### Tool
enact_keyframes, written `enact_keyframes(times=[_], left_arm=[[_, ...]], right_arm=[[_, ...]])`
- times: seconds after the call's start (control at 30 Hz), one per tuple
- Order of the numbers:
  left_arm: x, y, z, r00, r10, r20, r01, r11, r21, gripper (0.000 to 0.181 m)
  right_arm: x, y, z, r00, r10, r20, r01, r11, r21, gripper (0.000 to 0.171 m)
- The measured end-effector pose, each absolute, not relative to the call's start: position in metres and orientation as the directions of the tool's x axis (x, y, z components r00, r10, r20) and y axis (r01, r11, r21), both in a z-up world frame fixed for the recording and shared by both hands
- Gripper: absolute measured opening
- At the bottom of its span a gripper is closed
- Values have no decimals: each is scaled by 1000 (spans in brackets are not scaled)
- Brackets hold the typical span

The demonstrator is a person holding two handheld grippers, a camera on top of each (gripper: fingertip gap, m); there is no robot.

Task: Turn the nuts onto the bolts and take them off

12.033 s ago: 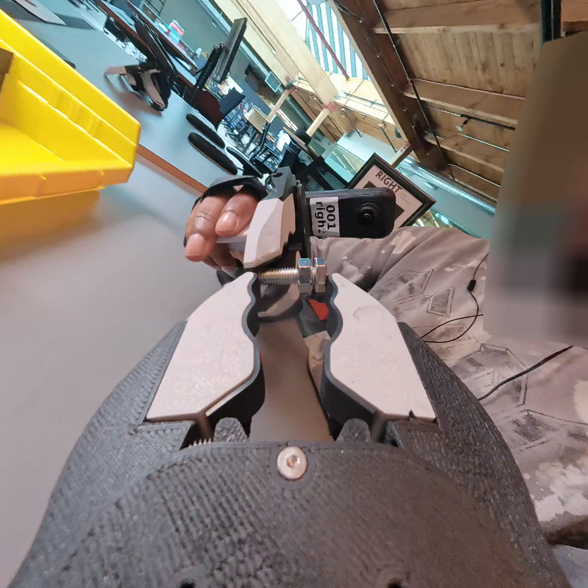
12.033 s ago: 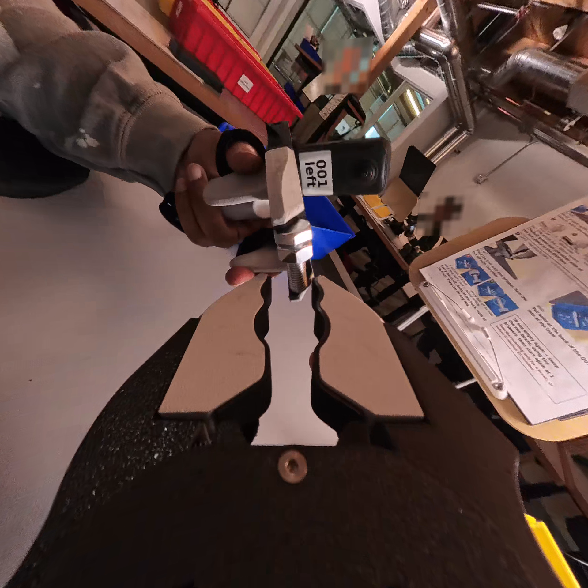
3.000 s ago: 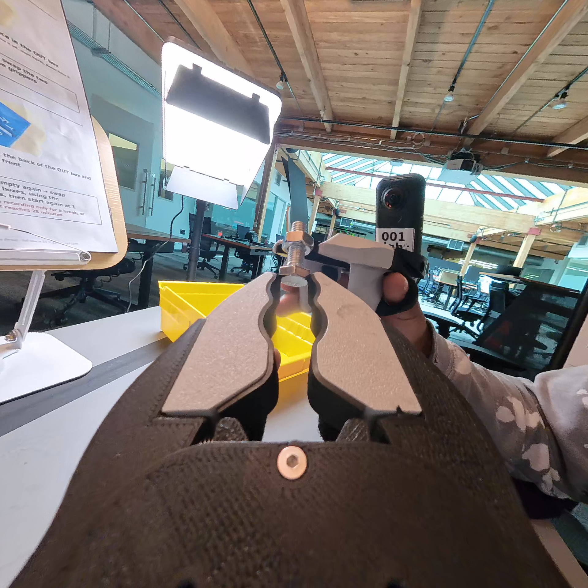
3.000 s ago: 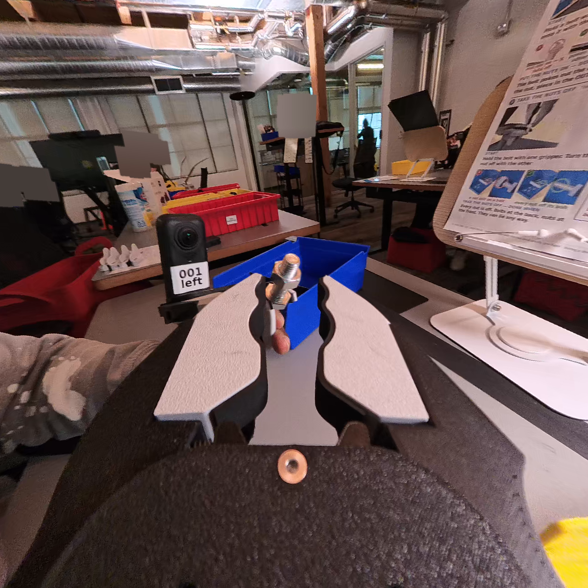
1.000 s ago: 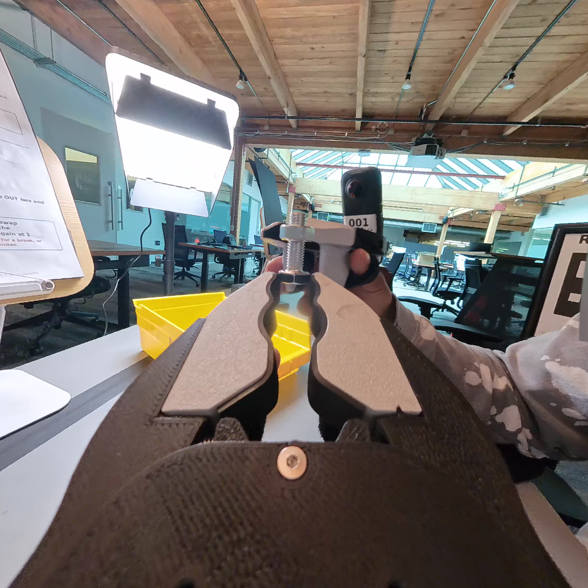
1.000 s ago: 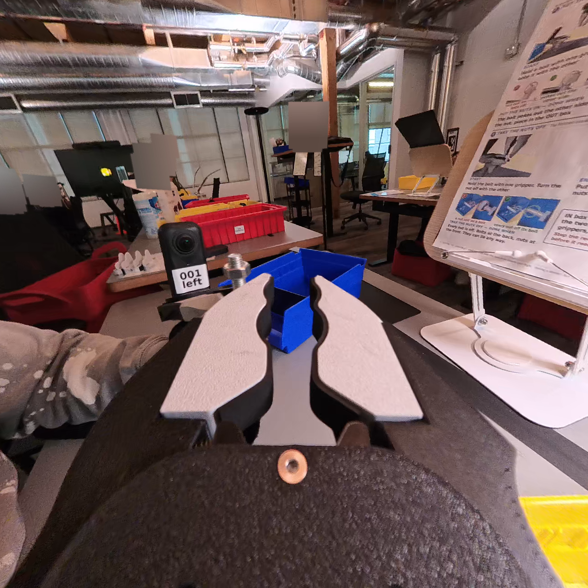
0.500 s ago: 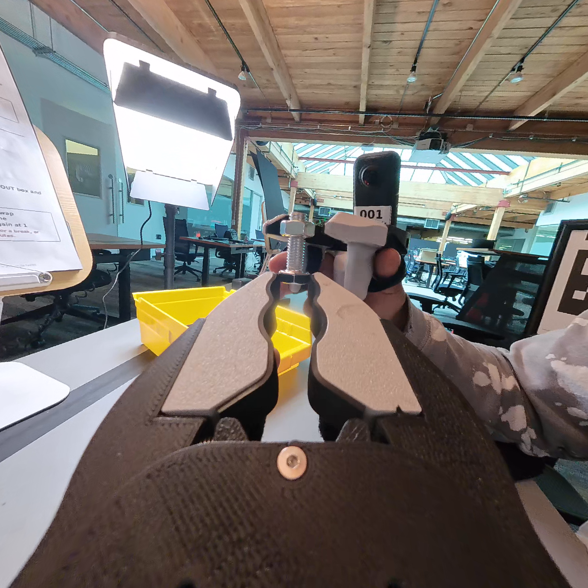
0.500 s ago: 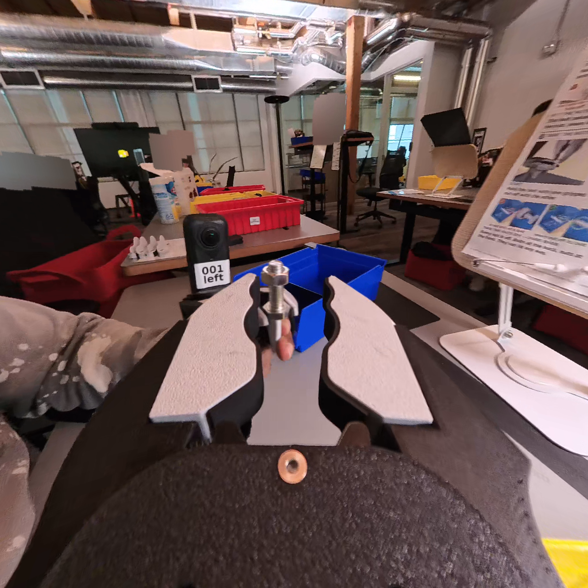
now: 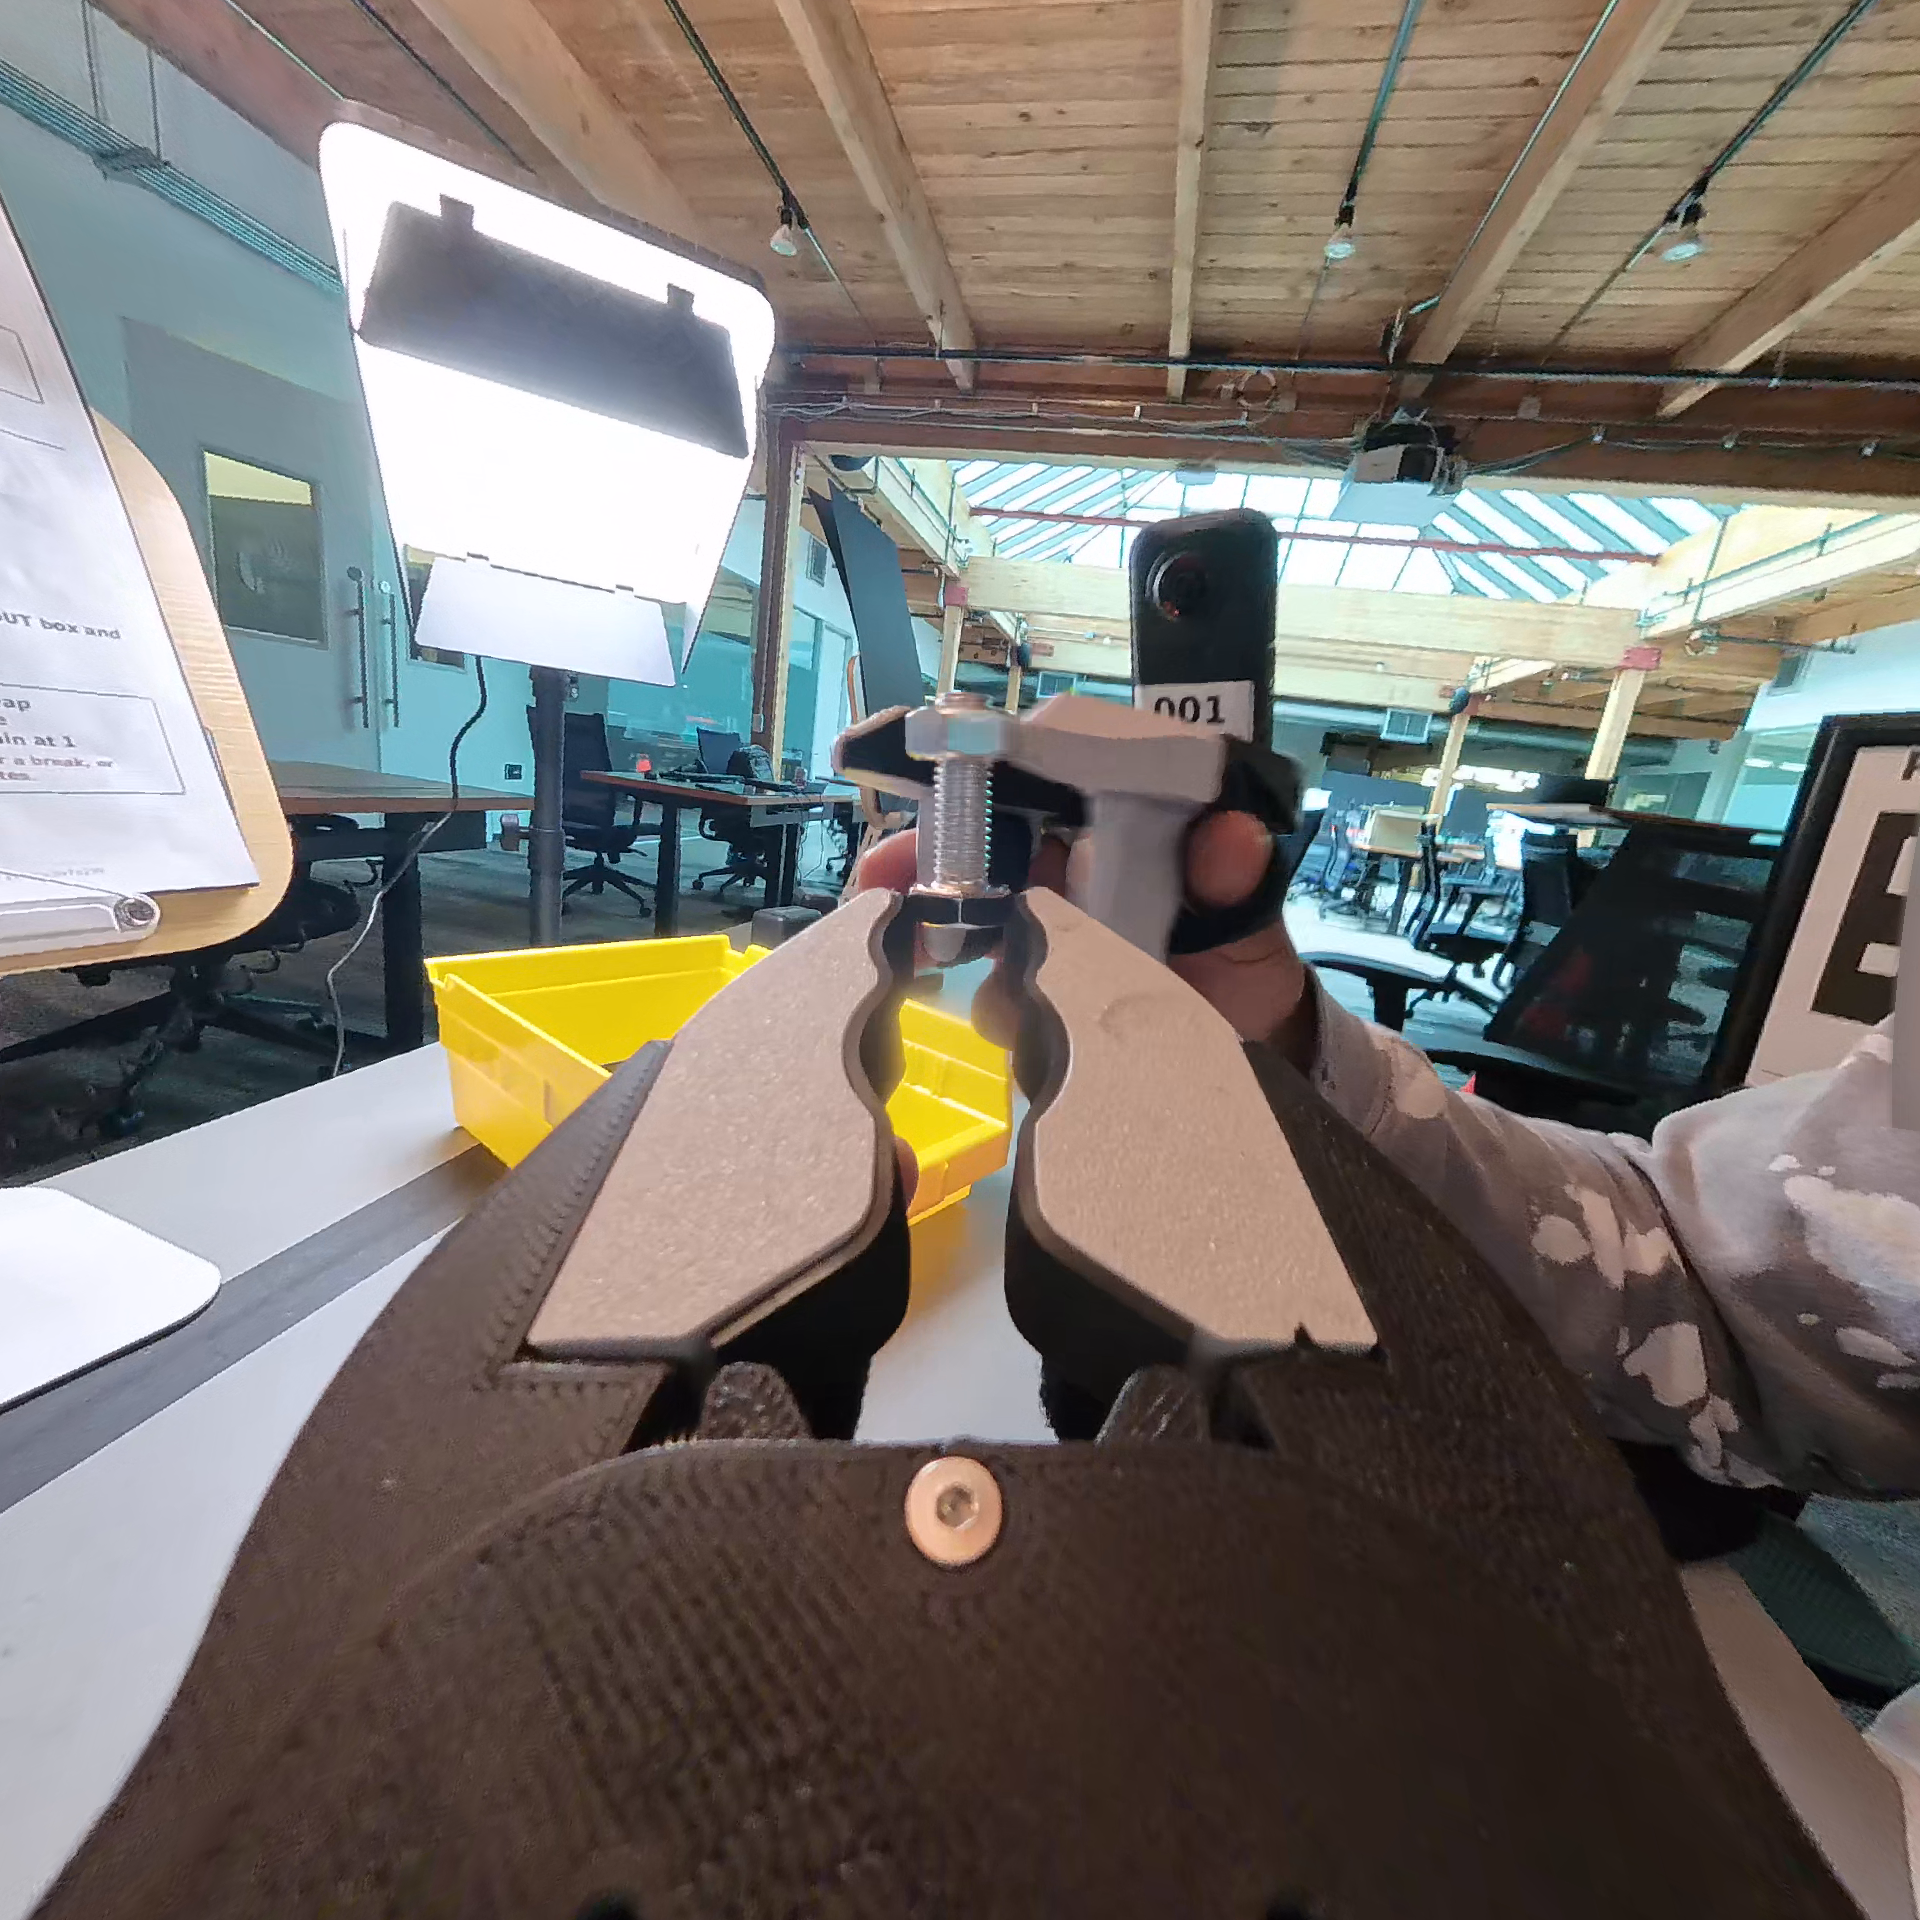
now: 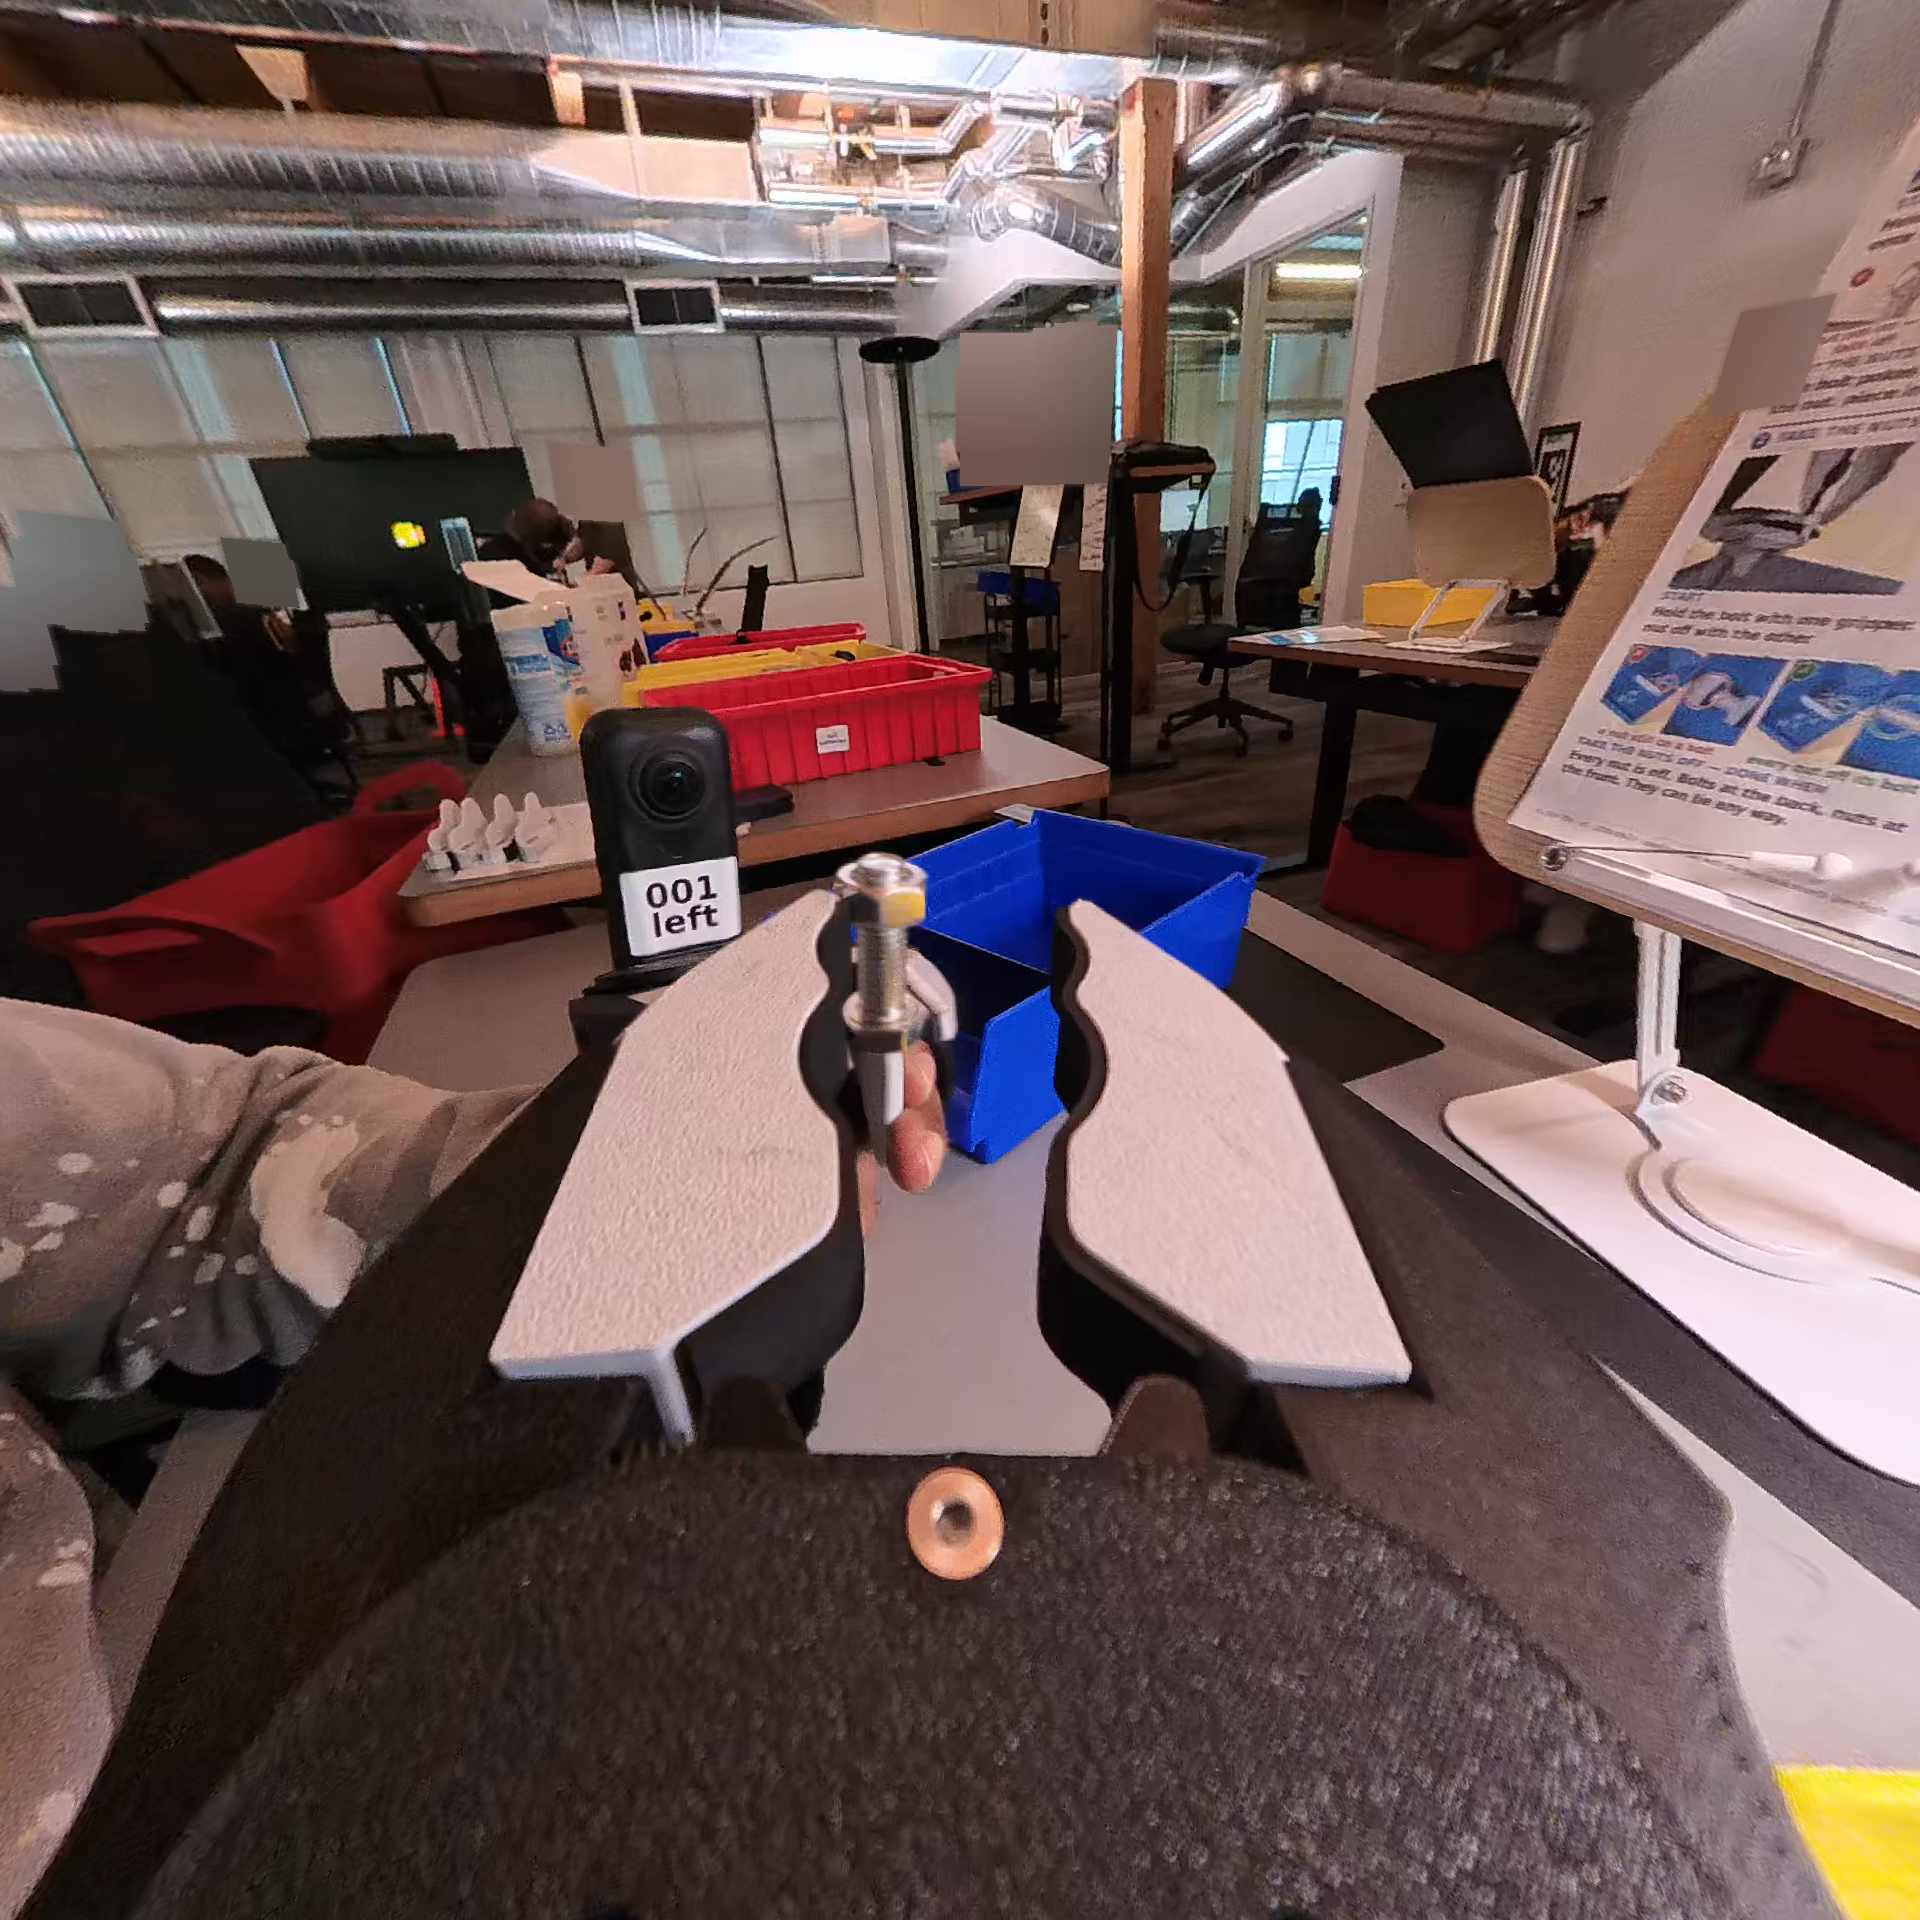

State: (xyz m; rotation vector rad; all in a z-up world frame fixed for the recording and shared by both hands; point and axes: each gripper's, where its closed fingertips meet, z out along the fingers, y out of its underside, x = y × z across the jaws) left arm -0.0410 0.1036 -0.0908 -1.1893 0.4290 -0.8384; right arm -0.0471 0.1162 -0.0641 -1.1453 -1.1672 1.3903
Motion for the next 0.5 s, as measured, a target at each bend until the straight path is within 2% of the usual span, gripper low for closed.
enact_keyframes(times=[0.03, 0.1, 0.3, 0.4, 0.47, 0.5], left_arm=[[-41, 101, -89, 621, -774, 124, 351, 134, -927, 18], [-42, 101, -87, 635, -765, 109, 336, 145, -931, 18], [-42, 105, -92, 643, -756, 123, 332, 130, -934, 18], [-40, 102, -90, 639, -760, 118, 333, 136, -933, 18], [-42, 100, -86, 627, -770, 117, 347, 142, -927, 18], [-42, 100, -86, 633, -766, 111, 343, 148, -928, 18]], right_arm=[[-44, 129, -64, -48, 993, -105, -99, -109, -989, 17], [-37, 146, -64, 21, 994, -110, -119, -107, -987, 15], [-43, 113, -58, -110, 992, -62, -105, -74, -992, 39], [-47, 114, -63, -90, 995, -53, -86, -61, -994, 41], [-41, 135, -62, -4, 995, -102, -106, -101, -989, 16], [-37, 144, -61, 24, 994, -110, -123, -107, -987, 14]])
